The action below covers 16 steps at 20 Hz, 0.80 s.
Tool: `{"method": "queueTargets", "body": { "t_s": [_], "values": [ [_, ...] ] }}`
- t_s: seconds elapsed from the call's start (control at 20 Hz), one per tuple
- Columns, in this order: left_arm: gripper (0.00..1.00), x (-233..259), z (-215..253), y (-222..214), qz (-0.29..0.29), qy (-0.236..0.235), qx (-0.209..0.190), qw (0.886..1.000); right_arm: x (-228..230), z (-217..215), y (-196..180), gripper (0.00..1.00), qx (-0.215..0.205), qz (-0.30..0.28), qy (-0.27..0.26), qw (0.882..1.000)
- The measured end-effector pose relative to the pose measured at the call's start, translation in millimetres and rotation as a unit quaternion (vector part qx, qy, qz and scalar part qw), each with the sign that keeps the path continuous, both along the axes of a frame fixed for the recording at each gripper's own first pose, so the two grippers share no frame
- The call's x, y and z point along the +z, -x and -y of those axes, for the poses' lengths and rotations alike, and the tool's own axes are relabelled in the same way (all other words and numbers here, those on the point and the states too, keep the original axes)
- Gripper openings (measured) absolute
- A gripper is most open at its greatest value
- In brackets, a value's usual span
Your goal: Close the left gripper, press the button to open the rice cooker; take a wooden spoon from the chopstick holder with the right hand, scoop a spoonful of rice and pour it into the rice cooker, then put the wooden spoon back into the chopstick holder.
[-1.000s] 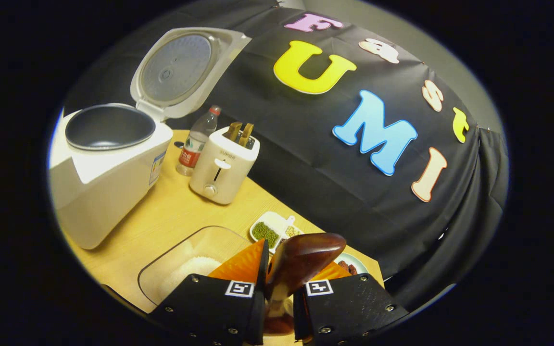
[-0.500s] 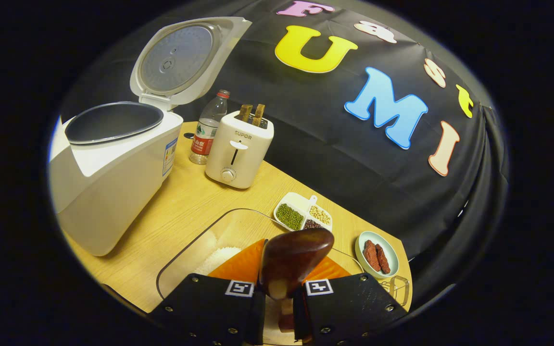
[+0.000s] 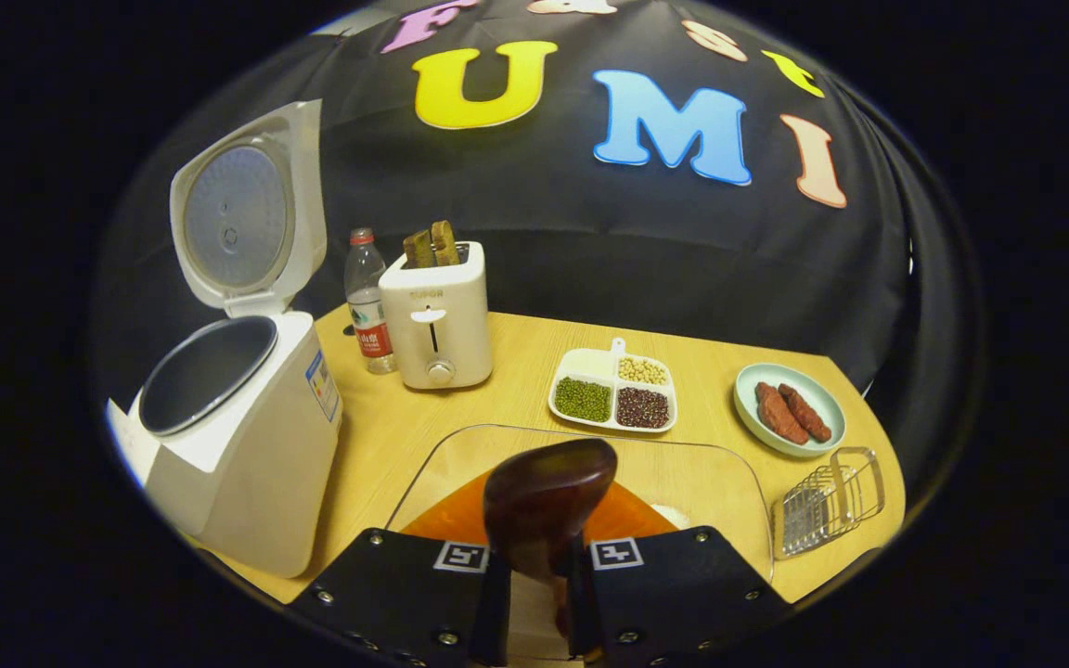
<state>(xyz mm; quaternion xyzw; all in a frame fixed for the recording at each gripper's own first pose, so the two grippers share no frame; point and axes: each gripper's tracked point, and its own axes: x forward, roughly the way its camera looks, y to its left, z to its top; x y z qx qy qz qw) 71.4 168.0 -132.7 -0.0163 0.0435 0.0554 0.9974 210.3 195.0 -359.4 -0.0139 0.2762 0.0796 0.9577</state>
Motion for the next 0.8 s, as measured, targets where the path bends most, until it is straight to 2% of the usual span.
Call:
{"method": "queueTargets", "body": {
  "t_s": [0.15,0.25,0.45,0.6,0.75,0.8],
  "values": [
    [0.96,-0.2,-2.1,-0.3,-0.001,0.002,0.001,1.000,2.0,-4.0,-0.2,0.25,-0.034,-0.015,-0.102,0.994],
    [0.96,-0.3,-4.1,-0.2,-0.002,0.001,0.003,1.000,2.7,-0.8,-1.4,0.25,-0.062,-0.026,-0.172,0.983],
    [0.96,2.1,-3.7,-1.7,-0.002,-0.004,0.003,1.000,1.9,11.1,3.6,0.25,-0.100,-0.047,-0.283,0.953],
    [0.96,4.7,-0.6,-4.4,0.000,-0.005,0.000,1.000,-0.5,20.8,4.6,0.25,-0.131,-0.057,-0.362,0.921],
    [0.96,9.7,1.3,-6.0,0.004,-0.010,-0.002,1.000,3.9,29.2,6.1,0.25,-0.145,-0.052,-0.415,0.897],
    [0.96,10.0,3.8,-5.9,0.005,-0.011,-0.004,1.000,5.2,31.0,6.2,0.25,-0.146,-0.051,-0.424,0.892]
  ]
}}
